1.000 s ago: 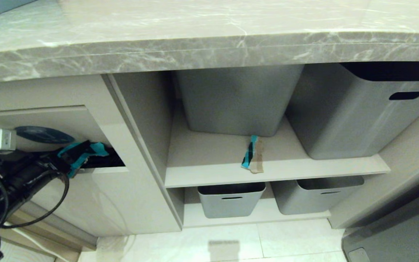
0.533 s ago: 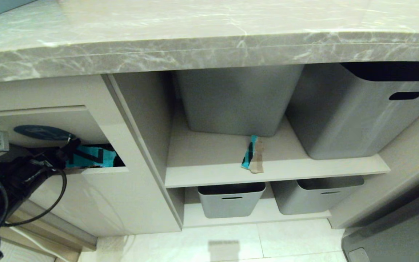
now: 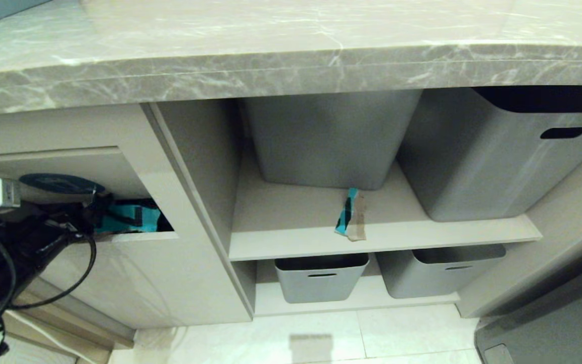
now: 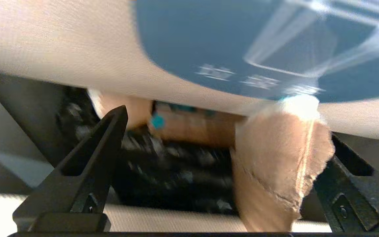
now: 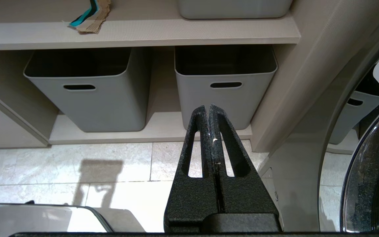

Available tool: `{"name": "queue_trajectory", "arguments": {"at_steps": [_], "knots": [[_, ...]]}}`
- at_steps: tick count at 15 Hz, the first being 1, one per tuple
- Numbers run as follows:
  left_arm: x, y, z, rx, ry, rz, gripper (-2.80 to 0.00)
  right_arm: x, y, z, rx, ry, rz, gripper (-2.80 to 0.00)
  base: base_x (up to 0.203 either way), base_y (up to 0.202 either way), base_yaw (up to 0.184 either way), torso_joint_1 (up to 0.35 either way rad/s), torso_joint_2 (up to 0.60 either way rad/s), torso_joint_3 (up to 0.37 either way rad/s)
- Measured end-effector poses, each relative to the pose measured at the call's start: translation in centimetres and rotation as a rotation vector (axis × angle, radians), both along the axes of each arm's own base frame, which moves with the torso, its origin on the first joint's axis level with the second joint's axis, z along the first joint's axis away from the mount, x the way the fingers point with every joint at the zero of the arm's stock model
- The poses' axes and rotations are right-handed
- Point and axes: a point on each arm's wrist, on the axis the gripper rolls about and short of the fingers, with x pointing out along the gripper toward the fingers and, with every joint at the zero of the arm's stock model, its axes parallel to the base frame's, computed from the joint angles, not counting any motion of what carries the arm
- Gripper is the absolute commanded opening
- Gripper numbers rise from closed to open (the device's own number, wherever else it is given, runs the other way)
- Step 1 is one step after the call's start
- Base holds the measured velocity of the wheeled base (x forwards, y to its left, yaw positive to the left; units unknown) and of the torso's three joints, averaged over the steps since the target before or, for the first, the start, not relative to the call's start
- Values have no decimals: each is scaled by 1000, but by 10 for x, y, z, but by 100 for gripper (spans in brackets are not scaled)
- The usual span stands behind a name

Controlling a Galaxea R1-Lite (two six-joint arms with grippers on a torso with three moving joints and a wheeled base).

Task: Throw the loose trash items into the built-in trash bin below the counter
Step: Put the garbage in the trash can

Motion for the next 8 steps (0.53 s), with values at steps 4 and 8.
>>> {"name": "queue_trajectory", "arguments": {"at_steps": [4,8], "knots": [[11,3,1,3,-19,10,0,0,0,0,0,0,0,-280,0,0,0,0,0,0],[9,2,-2,-1,-6,10,0,0,0,0,0,0,0,-280,0,0,0,0,0,0]]}}
